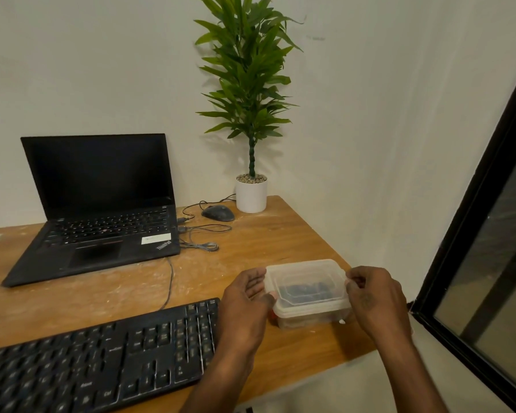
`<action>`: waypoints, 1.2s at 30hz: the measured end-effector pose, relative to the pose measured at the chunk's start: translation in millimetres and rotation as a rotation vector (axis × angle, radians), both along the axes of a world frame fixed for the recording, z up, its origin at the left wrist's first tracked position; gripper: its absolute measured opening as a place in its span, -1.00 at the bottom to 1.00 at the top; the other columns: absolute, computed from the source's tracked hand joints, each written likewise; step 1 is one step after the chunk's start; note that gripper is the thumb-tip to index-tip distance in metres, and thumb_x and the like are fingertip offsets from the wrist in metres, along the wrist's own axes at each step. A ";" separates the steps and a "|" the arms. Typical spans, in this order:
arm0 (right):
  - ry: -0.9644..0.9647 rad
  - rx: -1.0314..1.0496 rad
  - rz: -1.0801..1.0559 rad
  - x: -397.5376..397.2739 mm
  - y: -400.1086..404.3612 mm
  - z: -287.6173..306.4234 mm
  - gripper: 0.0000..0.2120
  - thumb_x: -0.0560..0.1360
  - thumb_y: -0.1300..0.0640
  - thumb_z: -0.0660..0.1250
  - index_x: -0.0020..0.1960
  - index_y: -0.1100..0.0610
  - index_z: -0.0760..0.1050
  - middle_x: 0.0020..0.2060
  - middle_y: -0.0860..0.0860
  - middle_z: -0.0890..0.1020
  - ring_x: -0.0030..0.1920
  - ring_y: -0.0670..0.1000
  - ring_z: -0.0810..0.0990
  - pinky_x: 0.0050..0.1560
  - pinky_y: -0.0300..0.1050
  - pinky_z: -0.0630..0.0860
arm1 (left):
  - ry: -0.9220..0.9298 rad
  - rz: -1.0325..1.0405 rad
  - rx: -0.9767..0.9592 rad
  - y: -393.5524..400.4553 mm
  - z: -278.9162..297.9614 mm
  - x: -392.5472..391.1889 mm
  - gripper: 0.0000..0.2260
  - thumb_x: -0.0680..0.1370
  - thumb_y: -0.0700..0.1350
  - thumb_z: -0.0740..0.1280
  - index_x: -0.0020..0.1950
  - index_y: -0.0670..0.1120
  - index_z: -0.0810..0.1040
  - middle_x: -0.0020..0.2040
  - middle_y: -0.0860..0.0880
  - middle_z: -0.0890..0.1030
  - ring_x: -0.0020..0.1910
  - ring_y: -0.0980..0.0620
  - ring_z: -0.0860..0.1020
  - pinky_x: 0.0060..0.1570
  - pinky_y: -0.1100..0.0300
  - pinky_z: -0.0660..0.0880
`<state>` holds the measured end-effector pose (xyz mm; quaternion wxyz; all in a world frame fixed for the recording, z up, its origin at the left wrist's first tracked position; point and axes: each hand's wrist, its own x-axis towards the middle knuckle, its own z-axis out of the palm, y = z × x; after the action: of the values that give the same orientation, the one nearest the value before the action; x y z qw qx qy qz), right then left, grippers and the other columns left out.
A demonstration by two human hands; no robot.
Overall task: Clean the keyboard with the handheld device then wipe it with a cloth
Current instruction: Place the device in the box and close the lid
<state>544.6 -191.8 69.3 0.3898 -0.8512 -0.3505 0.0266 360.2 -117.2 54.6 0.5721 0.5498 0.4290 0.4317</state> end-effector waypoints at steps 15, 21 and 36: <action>0.456 0.241 0.097 18.3 -3.2 -11.1 -0.82 0.54 0.21 0.42 0.08 -0.03 0.62 -0.12 0.10 0.69 -0.18 0.18 0.72 -0.21 0.25 0.68 | -0.067 -0.133 -0.338 15.9 -0.1 -2.3 -0.48 0.54 -0.33 0.41 0.48 -0.09 0.43 0.05 -0.15 0.69 0.08 -0.10 0.68 0.13 -0.01 0.64; 0.595 0.068 0.127 32.1 1.9 -7.1 -0.78 0.59 0.15 0.39 0.23 0.07 0.53 0.08 0.12 0.62 -0.05 0.19 0.70 -0.09 0.18 0.70 | -0.079 -0.112 -0.273 17.2 1.3 -5.0 -0.45 0.51 -0.38 0.44 0.46 -0.12 0.41 0.18 -0.17 0.62 0.02 -0.12 0.65 0.02 -0.05 0.64; 0.458 0.116 0.004 26.7 14.6 -9.8 -0.70 0.54 0.26 0.41 0.26 0.21 0.57 0.10 0.15 0.65 0.05 0.19 0.65 0.06 0.23 0.66 | 0.065 0.060 0.001 10.9 2.6 4.5 -0.54 0.40 -0.36 0.49 0.16 0.08 0.54 0.02 0.04 0.62 -0.05 0.11 0.64 -0.10 0.01 0.69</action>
<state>571.3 -177.2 59.4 0.5072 -0.7985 -0.2554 0.1998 364.7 -106.3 57.2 0.5444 0.5507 0.4633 0.4310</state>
